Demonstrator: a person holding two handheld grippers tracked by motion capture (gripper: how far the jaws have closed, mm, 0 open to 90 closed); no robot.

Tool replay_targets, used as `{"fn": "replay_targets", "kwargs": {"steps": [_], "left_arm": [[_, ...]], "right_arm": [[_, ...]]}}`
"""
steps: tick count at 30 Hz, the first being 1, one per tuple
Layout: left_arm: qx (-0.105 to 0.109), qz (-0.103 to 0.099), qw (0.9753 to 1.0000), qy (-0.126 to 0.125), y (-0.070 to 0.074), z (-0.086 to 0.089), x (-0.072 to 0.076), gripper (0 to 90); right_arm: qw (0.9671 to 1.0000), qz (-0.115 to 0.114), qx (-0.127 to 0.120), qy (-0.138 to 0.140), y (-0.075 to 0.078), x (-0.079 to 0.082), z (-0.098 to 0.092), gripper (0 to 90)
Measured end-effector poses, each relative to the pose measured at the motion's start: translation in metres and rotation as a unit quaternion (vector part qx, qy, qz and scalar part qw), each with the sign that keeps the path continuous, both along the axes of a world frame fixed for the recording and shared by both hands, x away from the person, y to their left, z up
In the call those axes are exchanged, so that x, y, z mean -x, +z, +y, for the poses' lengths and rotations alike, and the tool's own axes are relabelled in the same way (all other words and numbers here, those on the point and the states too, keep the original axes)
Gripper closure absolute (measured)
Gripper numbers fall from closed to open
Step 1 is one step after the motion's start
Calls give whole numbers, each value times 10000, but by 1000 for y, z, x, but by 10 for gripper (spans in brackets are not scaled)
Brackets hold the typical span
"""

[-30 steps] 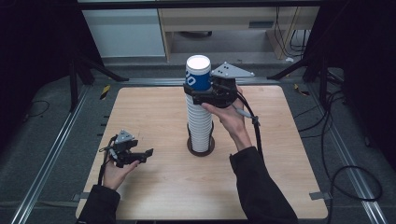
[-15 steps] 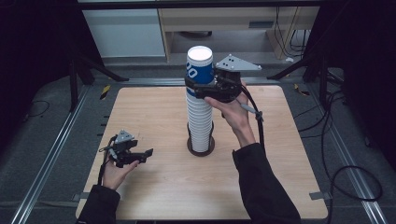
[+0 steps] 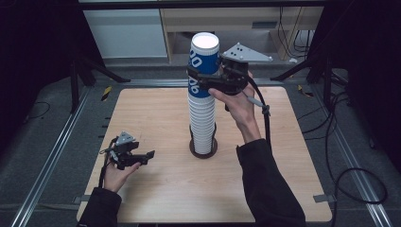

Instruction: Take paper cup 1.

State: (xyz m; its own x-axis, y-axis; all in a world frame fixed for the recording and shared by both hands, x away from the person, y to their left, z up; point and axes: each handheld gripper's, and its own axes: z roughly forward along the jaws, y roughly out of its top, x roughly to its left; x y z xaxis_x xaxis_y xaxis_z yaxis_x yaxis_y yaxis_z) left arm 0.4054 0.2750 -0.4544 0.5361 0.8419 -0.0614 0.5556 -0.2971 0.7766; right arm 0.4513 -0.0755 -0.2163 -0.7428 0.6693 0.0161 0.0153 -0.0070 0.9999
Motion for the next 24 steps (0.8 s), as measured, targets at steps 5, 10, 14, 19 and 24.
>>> {"fn": "replay_targets", "kwargs": {"steps": [5,10,14,19,24], "left_arm": [[-3,-6,10000,-2,0,0,0,194],[5,-5,10000,-6,0,0,0,194],[2,-6,10000,-4,1,0,1,194],[7,-16,10000,-22,2,-1,1,194],[0,-41,10000,-62,5,-3,3,194]], "right_arm": [[9999,-96,-89,-78,8,2,-6,208],[9995,-249,-147,-156,17,10,-18,208],[9988,-334,-85,-344,18,18,-36,208],[9980,-291,68,-557,8,27,-62,208],[9978,-169,147,-627,-8,37,-82,208]]}}
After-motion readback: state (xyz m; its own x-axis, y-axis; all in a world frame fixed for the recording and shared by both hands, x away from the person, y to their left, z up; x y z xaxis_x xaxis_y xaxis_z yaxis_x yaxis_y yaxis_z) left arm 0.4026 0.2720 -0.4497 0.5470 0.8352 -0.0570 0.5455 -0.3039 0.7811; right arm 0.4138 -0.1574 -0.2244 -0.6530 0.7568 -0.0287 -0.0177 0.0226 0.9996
